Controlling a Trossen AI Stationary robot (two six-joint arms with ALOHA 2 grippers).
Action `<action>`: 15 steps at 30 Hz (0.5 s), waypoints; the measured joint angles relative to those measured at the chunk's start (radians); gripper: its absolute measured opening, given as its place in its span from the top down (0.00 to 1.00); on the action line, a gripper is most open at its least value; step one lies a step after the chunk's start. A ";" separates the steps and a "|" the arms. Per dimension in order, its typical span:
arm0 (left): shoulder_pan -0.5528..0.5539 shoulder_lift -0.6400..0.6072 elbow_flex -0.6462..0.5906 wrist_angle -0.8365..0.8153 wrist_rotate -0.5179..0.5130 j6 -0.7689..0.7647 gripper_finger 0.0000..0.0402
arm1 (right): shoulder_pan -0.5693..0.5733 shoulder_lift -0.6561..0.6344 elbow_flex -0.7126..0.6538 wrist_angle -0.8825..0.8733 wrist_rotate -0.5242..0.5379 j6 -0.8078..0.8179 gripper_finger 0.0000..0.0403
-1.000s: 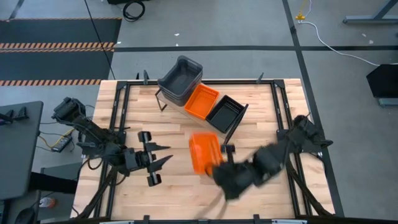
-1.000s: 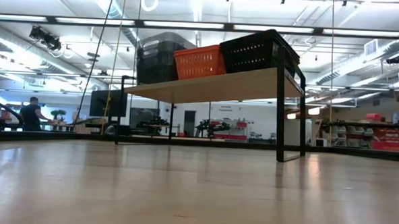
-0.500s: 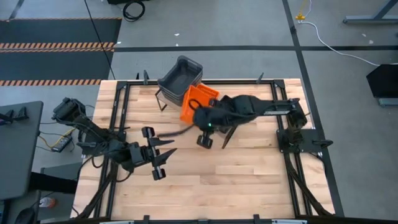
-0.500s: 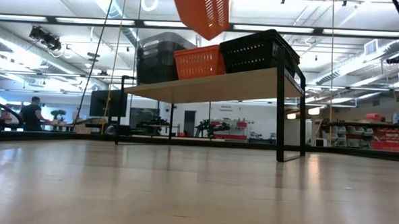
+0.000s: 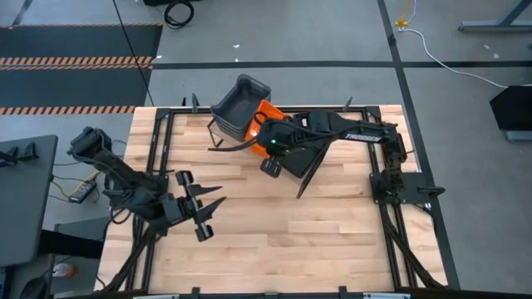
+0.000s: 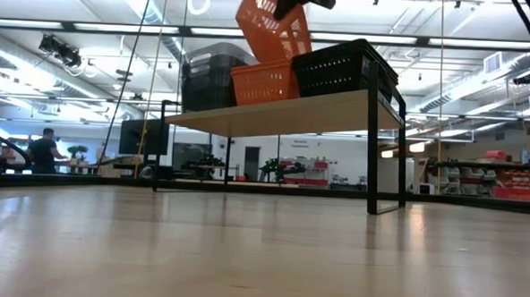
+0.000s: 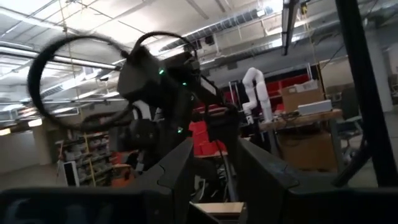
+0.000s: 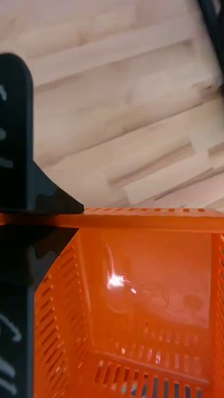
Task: Stack baskets on shelf by color
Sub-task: Stack the orange basket on top of the other orange baskets on the shelf
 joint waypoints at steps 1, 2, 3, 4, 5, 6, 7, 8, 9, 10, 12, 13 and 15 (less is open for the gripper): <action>-0.009 -0.003 0.000 -0.004 -0.005 0.013 0.68 | -0.004 0.000 -0.006 -0.007 0.000 0.000 0.98; -0.019 -0.007 0.000 -0.003 -0.008 0.020 0.68 | -0.006 0.000 -0.011 -0.014 0.001 0.000 0.98; -0.027 -0.010 0.000 0.000 -0.011 0.025 0.68 | -0.007 0.001 -0.014 -0.021 0.001 0.000 0.98; -0.035 -0.010 0.000 0.003 -0.013 0.031 0.68 | -0.008 0.001 -0.014 -0.029 0.000 0.000 0.98; -0.041 -0.011 0.000 0.003 -0.014 0.043 0.68 | -0.009 0.001 -0.014 -0.035 0.000 -0.001 0.98; -0.048 -0.011 0.000 0.005 -0.016 0.051 0.68 | -0.009 0.001 -0.014 -0.038 0.001 -0.003 0.98; -0.054 -0.011 0.000 0.009 -0.017 0.056 0.68 | -0.011 0.001 -0.014 -0.038 0.007 -0.004 0.98; -0.057 -0.011 0.000 0.012 -0.017 0.056 0.68 | -0.013 0.001 -0.014 -0.039 0.015 -0.009 0.98; -0.057 -0.011 0.000 0.012 -0.017 0.055 0.68 | -0.015 0.001 -0.014 -0.041 0.021 -0.019 0.98; -0.057 -0.011 0.000 0.011 -0.017 0.053 0.68 | -0.017 0.001 -0.014 -0.046 0.028 -0.024 0.98; -0.055 -0.011 0.000 0.012 -0.017 0.046 0.68 | -0.023 0.001 -0.014 -0.054 0.033 -0.026 0.98; -0.053 -0.011 0.000 0.012 -0.017 0.040 0.68 | -0.026 0.001 -0.014 -0.054 0.033 -0.026 0.98; -0.045 -0.011 0.000 0.008 -0.012 0.013 0.68 | -0.031 0.001 -0.014 -0.054 0.034 -0.026 0.98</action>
